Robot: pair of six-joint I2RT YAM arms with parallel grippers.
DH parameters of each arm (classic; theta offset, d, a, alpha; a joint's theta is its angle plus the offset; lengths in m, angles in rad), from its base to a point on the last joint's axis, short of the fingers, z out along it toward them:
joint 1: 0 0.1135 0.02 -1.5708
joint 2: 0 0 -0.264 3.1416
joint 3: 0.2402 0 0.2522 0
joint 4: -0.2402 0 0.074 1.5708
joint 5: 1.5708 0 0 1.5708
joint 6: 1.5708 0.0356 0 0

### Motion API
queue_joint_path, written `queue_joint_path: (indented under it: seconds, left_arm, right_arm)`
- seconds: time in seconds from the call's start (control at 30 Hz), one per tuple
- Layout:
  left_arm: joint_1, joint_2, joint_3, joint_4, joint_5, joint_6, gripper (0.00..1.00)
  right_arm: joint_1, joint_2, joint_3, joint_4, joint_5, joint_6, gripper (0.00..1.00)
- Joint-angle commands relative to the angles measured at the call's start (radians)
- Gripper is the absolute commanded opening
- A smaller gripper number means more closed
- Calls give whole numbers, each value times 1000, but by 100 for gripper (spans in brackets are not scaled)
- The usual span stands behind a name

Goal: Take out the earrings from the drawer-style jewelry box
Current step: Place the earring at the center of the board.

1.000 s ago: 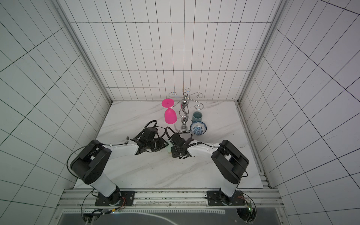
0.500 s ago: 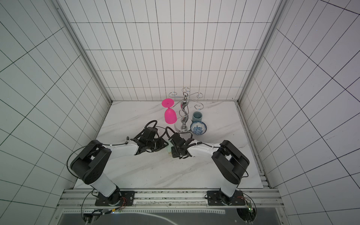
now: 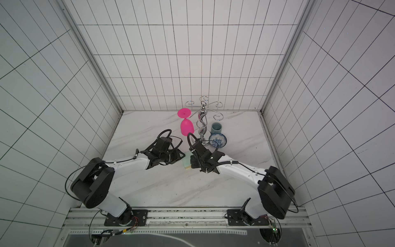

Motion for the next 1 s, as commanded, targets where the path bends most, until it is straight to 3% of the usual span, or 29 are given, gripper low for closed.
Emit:
queue_joint_path:
  seconds: [0.0,0.33,0.97]
  left_arm:
    - [-6,4,15,-23,-10,9,28]
    - [-9,3,21,-30,-13,14,28]
    - [-10,0,24,-35,-12,18,28]
  right_arm:
    - [-9,3,-57,43,-1,3,19]
    - [-14,89,-53,91,-3,2,21]
    - [-17,116,-30,96,-8,-29,27]
